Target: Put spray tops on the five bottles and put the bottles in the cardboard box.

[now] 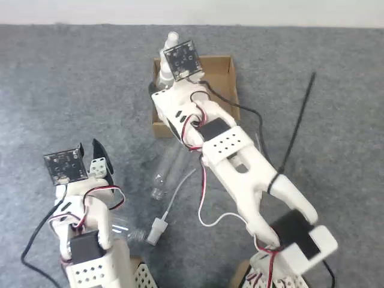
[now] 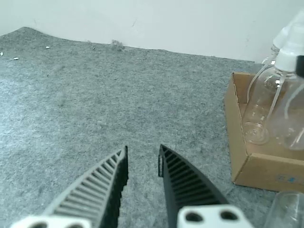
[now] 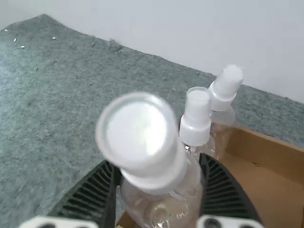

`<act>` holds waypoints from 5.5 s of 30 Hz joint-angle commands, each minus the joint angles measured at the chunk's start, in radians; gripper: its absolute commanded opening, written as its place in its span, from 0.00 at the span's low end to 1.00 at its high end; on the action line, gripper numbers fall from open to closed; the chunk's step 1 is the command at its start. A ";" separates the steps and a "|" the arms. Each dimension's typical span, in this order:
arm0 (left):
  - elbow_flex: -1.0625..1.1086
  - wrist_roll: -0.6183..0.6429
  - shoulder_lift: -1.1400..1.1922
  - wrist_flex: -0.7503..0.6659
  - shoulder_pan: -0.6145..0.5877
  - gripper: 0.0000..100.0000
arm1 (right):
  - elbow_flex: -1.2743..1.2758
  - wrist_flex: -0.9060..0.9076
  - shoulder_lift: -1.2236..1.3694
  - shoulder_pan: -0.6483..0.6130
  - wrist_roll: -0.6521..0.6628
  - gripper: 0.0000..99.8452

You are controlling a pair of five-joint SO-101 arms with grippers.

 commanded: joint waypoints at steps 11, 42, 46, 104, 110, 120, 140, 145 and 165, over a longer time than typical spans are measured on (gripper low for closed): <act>-0.010 -0.005 -0.012 -0.029 -0.003 0.10 | -0.078 -0.137 0.156 0.016 -0.014 0.14; -0.010 -0.006 -0.012 -0.029 -0.003 0.10 | -0.077 -0.199 0.280 0.001 -0.020 0.21; -0.010 -0.006 -0.012 -0.029 -0.003 0.10 | -0.074 -0.199 0.282 -0.010 -0.020 0.25; -0.010 -0.008 -0.012 -0.029 -0.005 0.10 | -0.118 0.529 -0.222 0.039 -0.014 0.37; -0.010 -0.008 -0.012 -0.029 -0.005 0.10 | -0.117 0.621 -0.337 0.061 -0.017 0.37; -0.010 -0.008 -0.012 -0.031 -0.005 0.10 | -0.115 0.897 -0.504 0.061 -0.020 0.37; -0.010 -0.008 -0.012 -0.031 -0.005 0.10 | 0.071 1.033 -0.521 -0.162 -0.476 0.37; -0.010 -0.009 -0.012 -0.031 -0.005 0.10 | 0.203 0.779 -0.467 -0.214 -0.537 0.36; -0.010 -0.009 -0.012 -0.031 -0.005 0.10 | 0.178 0.424 -0.024 -0.194 -0.608 0.28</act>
